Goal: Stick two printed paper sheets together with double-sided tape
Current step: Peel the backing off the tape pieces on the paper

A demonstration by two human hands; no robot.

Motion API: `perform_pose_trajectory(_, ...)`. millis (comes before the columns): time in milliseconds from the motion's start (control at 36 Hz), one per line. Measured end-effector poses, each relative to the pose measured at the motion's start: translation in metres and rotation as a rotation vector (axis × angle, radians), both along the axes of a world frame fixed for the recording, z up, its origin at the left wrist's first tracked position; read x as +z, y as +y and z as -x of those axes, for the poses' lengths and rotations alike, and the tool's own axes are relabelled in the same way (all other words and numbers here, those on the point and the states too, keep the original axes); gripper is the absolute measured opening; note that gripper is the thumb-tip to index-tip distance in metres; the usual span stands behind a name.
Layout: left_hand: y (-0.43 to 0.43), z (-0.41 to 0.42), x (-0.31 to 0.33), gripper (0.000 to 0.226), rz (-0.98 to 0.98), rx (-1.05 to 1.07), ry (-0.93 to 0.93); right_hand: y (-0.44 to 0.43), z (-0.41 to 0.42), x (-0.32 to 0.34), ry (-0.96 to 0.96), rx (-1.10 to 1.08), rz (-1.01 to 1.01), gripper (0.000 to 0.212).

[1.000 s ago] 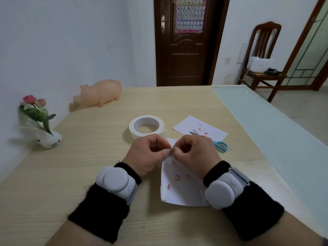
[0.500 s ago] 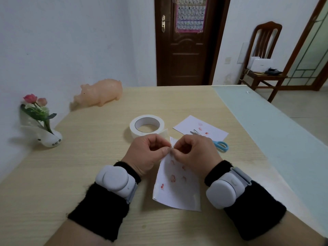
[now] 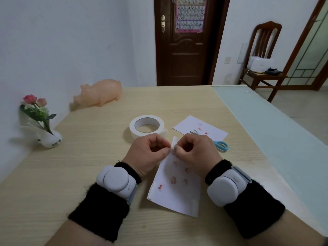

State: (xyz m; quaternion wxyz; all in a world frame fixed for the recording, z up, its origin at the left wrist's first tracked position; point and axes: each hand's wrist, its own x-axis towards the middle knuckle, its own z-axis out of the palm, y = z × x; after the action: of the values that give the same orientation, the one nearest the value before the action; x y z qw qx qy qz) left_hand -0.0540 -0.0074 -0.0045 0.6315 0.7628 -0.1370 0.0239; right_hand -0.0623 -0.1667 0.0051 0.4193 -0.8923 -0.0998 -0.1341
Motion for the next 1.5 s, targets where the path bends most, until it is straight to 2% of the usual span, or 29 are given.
perform_pose_trajectory(139, 0.0031, -0.0027, -0.0005, 0.016, 0.049, 0.018, 0.041, -0.0002, -0.0002, -0.0002, 0.002, 0.028, -0.021, 0.029)
perform_pose_trajectory(278, 0.0041, -0.0040, -0.0014, 0.017, 0.072, 0.022, 0.059, 0.0017, 0.0027, 0.0003, -0.042, 0.025, 0.011, 0.017)
perform_pose_trajectory(500, 0.0029, -0.0022, -0.0016, 0.020, 0.066, -0.024, 0.037, 0.0036, 0.0065, 0.0032, -0.068, 0.018, 0.078, 0.019)
perform_pose_trajectory(667, 0.0017, -0.0019, -0.0025, 0.018, 0.067, -0.047, 0.026, 0.0035, 0.0056, 0.0022, -0.066, 0.002, 0.111, 0.012)
perform_pose_trajectory(889, 0.0012, -0.0027, -0.0030, 0.011, 0.089, -0.047, 0.035, 0.0020, 0.0040, 0.0010, -0.057, 0.008, 0.033, 0.021)
perform_pose_trajectory(1028, 0.0021, -0.0038, -0.0039, 0.017, 0.078, -0.043, 0.039, 0.0007, 0.0027, 0.0012, -0.035, 0.039, -0.043, 0.027)
perform_pose_trajectory(1167, 0.0031, -0.0048, -0.0038, 0.023, 0.089, -0.036, 0.039, -0.0020, 0.0008, 0.0006, 0.015, 0.049, -0.129, 0.019)
perform_pose_trajectory(1500, 0.0029, -0.0046, -0.0048, 0.023, 0.085, -0.052, 0.030, -0.0012, 0.0022, 0.0039, 0.086, 0.065, -0.114, 0.022)
